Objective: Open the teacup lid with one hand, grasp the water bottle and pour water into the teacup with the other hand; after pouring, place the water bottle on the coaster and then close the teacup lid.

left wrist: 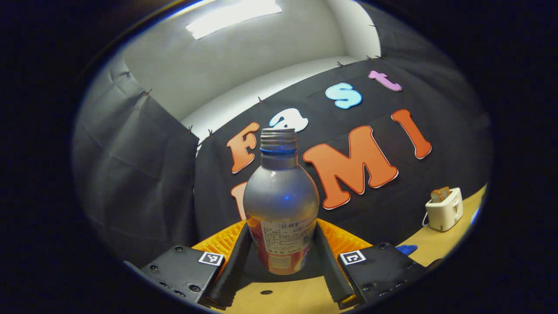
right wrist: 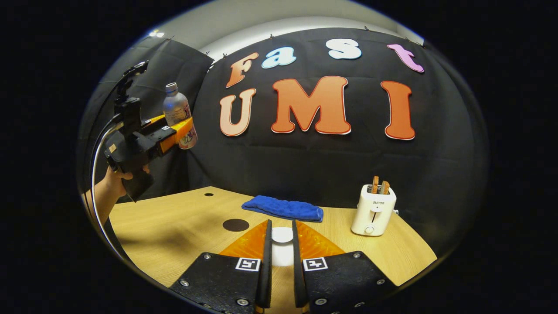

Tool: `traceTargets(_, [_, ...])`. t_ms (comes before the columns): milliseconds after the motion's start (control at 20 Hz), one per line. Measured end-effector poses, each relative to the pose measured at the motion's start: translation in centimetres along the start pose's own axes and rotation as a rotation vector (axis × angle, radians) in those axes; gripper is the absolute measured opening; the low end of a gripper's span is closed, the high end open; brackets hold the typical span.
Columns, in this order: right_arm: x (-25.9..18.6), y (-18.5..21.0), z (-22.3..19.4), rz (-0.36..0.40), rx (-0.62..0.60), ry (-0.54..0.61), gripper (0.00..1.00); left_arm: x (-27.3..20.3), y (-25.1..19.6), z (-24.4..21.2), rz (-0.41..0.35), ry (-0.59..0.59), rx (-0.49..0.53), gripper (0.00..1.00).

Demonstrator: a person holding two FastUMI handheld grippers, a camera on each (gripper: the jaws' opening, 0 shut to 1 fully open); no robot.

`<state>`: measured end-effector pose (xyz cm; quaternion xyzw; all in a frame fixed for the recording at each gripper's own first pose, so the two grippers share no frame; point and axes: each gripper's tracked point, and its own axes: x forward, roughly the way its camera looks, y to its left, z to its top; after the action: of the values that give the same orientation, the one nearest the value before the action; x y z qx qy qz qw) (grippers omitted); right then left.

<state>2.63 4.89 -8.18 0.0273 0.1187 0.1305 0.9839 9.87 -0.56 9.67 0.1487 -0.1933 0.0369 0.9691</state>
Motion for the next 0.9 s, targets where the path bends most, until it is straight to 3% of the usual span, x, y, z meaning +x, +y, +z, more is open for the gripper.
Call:
traceTargets(50, [0.1, 0.2, 0.0, 0.005, 0.001, -0.001, 0.22, 0.1, -0.4, -0.6, -0.015, 0.028, -0.050, 0.77])
traceTargets(450, [0.8, 0.4, -0.7, 0.011, 0.013, 0.011, 0.21, 2.9, -5.2, -10.2, -0.076, 0.308, -0.391, 0.81])
traceTargets(500, [1.0, 0.4, -0.7, 0.009, 0.015, 0.014, 0.21, 2.8, -5.8, -12.0, -0.090, 0.351, -0.415, 0.78])
traceTargets(550, [1.1, 0.2, -0.7, 0.007, 0.019, 0.016, 0.21, 2.9, -6.6, -14.0, -0.110, 0.394, -0.432, 0.85])
traceTargets(600, [1.0, 0.1, -1.1, 0.009, 0.022, 0.022, 0.21, 2.6, -7.5, -15.6, -0.129, 0.436, -0.449, 0.82])
traceTargets(750, [1.3, -0.1, -1.7, 0.002, 0.022, 0.036, 0.21, 2.4, -9.2, -19.8, -0.152, 0.548, -0.469, 0.85])
traceTargets(900, [1.5, -0.1, -2.3, 0.008, 0.025, 0.047, 0.21, 1.7, -10.0, -23.2, -0.160, 0.619, -0.463, 0.82])
